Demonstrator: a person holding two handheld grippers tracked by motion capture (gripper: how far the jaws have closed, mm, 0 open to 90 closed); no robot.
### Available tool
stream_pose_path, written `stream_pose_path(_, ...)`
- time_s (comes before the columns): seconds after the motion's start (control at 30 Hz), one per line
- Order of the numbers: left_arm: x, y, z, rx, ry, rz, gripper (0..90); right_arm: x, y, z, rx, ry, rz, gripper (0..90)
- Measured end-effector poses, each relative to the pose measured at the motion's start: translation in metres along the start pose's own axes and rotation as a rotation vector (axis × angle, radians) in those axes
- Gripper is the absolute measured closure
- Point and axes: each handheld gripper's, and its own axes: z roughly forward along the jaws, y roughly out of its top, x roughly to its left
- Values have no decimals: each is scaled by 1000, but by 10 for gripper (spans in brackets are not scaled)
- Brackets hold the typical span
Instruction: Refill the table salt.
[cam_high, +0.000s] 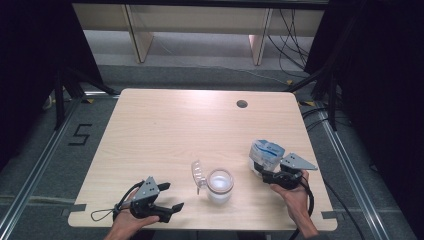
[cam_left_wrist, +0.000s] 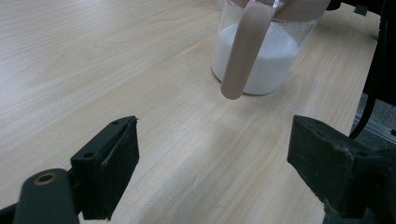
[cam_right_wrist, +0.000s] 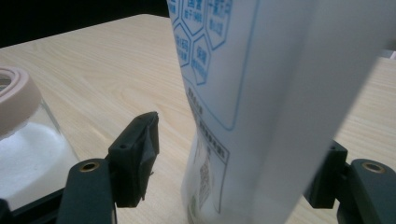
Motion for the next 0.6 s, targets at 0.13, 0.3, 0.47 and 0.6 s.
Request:
stream_pose_path(0.13, 0, 0, 0, 3, 2, 0, 161, -2, -1, -6, 5, -9, 26, 301)
stream_pose_path(0.3, 0, 0, 0, 3, 3, -1, 161, -5, -4, -14, -6, -26, 39, 280)
stream_pose_path(0.47, 0, 0, 0, 6, 7, 2, 161, -5, -5, -28, -2, -60, 62, 228)
stream_pose_path(0.6, -2, -1, 0, -3, 7, -33, 161, -2, -6, -39, -9, -61, 88, 187)
